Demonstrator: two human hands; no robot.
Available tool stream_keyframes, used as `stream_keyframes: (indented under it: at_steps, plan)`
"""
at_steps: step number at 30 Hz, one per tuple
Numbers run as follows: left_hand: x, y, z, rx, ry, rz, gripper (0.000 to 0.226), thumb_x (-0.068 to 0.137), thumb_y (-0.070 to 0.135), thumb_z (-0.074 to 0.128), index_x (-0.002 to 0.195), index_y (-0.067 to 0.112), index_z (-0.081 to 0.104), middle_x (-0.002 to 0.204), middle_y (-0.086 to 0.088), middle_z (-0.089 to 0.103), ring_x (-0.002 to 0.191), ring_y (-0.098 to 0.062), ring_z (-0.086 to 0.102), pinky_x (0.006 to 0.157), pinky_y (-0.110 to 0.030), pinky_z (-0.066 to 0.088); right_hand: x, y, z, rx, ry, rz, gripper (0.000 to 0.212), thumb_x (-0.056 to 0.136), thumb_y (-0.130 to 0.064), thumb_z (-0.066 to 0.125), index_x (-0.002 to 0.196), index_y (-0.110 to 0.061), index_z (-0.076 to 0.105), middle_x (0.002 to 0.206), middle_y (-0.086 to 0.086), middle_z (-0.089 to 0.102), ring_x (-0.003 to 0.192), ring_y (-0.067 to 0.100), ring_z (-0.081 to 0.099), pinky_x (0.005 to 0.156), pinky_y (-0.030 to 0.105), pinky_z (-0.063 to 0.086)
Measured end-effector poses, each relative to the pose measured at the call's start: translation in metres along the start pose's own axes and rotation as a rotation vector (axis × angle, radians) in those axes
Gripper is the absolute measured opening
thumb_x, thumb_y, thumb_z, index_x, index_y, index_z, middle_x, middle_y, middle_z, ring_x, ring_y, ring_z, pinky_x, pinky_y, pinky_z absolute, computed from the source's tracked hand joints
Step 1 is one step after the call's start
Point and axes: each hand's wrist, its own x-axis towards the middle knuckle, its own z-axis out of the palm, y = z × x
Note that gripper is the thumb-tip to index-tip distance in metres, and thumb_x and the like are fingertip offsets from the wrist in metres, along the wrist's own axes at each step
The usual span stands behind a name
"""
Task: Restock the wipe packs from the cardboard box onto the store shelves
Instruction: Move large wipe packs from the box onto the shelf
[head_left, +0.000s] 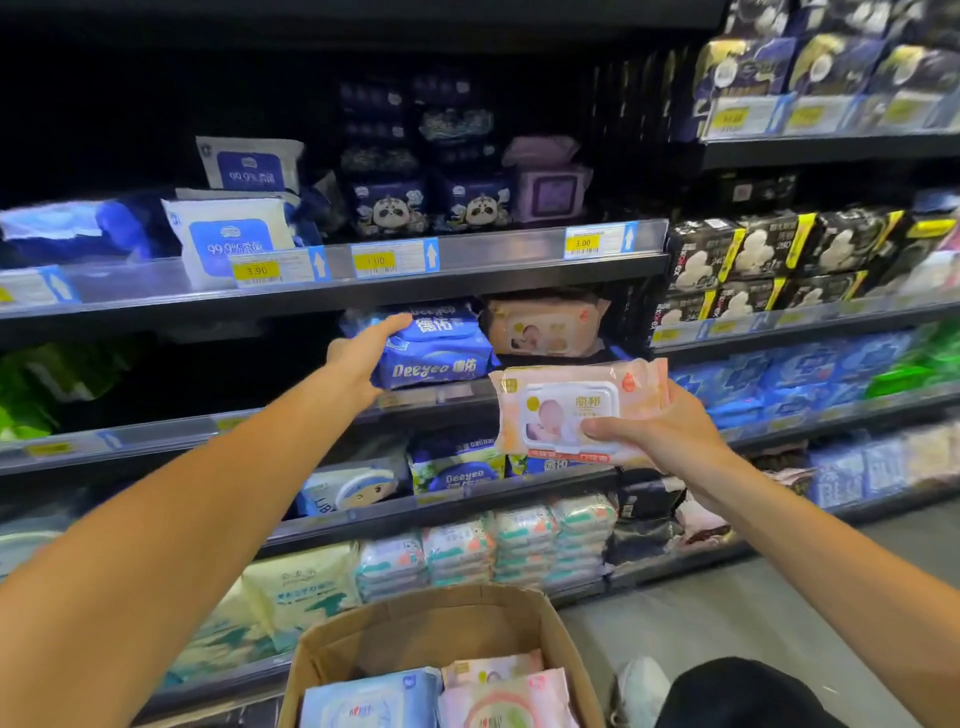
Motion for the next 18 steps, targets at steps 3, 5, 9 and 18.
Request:
stream_keyframes:
  at_steps: [3, 5, 9, 18]
  plan:
    - [0.003, -0.002, 0.009, 0.212, 0.097, 0.165, 0.068, 0.071, 0.039, 0.088, 0.114, 0.004, 0.047, 0.104, -0.009, 0.066, 0.082, -0.021, 0.066, 0.069, -0.034, 0.052, 0.002, 0.002, -0.002, -0.06, -0.032, -0.003, 0.065, 0.055, -0.027, 0.097, 0.11, -0.023, 0.064, 0.099, -0.007, 0.075, 0.09, 0.009, 0.071, 0.075, 0.026, 0.054]
    - [0.006, -0.008, 0.013, 0.291, 0.13, 0.234, 0.07, 0.076, 0.041, 0.084, 0.121, 0.006, 0.043, 0.115, -0.006, 0.058, 0.097, -0.021, 0.059, 0.08, -0.035, 0.046, 0.001, 0.005, -0.003, -0.075, -0.044, -0.004, 0.062, 0.057, -0.026, 0.097, 0.109, -0.023, 0.063, 0.097, -0.008, 0.074, 0.088, 0.008, 0.07, 0.071, 0.024, 0.051]
    - [0.016, -0.019, 0.004, 0.403, 0.161, 0.328, 0.083, 0.083, 0.044, 0.078, 0.141, -0.001, 0.037, 0.124, -0.003, 0.048, 0.116, -0.019, 0.049, 0.094, -0.033, 0.042, 0.0, 0.012, -0.004, -0.088, -0.062, 0.006, 0.066, 0.053, -0.028, 0.098, 0.108, -0.023, 0.064, 0.096, -0.008, 0.076, 0.087, 0.007, 0.072, 0.079, 0.029, 0.056]
    - [0.017, -0.03, -0.013, 0.861, 0.192, 0.376, 0.059, 0.082, 0.048, 0.076, 0.106, 0.001, 0.05, 0.102, -0.025, 0.06, 0.09, -0.037, 0.062, 0.063, -0.04, 0.048, 0.005, 0.014, 0.009, -0.049, -0.068, 0.006, 0.067, 0.053, -0.025, 0.098, 0.111, -0.022, 0.064, 0.1, -0.006, 0.076, 0.09, 0.01, 0.073, 0.082, 0.031, 0.056]
